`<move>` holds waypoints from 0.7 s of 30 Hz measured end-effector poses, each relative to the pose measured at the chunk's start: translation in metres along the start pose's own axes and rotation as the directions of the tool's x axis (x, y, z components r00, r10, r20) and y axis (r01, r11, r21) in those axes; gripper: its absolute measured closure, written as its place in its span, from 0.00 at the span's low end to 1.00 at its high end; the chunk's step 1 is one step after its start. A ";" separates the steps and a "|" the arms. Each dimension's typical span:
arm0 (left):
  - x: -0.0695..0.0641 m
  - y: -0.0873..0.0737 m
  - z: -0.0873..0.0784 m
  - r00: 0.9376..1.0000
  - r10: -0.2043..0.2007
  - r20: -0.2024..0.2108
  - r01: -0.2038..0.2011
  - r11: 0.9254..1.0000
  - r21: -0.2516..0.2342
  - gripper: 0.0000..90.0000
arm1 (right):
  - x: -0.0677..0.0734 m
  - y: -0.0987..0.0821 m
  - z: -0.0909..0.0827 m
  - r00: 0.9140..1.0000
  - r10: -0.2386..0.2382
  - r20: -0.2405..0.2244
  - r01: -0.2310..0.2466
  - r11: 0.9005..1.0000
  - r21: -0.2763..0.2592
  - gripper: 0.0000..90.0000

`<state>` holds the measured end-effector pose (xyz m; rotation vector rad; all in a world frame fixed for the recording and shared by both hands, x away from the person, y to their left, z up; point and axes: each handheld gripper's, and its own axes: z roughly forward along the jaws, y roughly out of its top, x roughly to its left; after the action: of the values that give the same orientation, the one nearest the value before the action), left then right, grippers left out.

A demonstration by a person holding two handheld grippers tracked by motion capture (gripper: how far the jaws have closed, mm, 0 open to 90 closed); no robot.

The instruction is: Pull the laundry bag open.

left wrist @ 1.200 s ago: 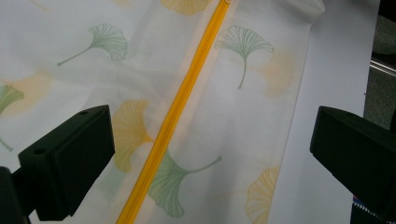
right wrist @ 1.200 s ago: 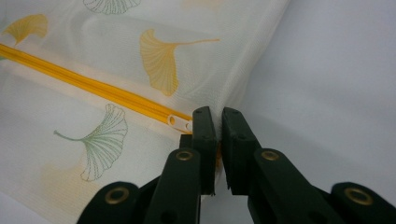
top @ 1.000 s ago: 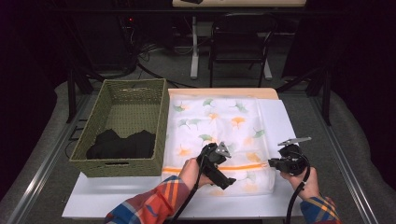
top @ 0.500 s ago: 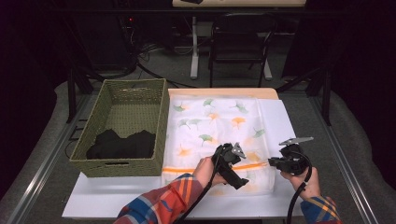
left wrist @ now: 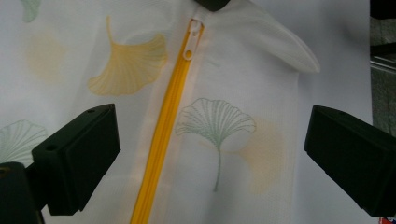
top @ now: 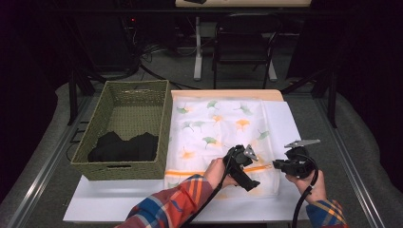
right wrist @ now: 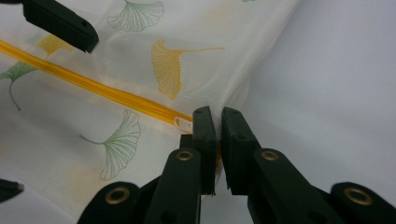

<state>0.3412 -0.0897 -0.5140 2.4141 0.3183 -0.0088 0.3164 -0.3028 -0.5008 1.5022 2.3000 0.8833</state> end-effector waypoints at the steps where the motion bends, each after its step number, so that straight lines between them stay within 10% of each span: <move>1: -0.001 0.001 0.001 1.000 0.004 0.005 -0.004 1.000 -0.004 0.05 | 0.000 0.000 -0.001 1.000 -0.002 -0.003 0.002 1.000 0.002 0.95; 18: 0.001 0.006 0.022 0.999 -0.012 0.043 0.013 1.000 -0.013 0.00 | 0.008 0.003 -0.004 0.999 -0.017 -0.045 0.016 0.999 -0.029 0.95; 21: 0.001 0.006 0.023 0.999 -0.022 0.037 0.023 0.999 -0.040 0.19 | 0.008 0.003 -0.005 0.999 -0.016 -0.049 0.015 0.999 -0.032 0.95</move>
<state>0.3458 -0.1086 -0.5273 2.3672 0.3260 -0.0555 0.3125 -0.2964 -0.4940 1.4634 2.3174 0.9592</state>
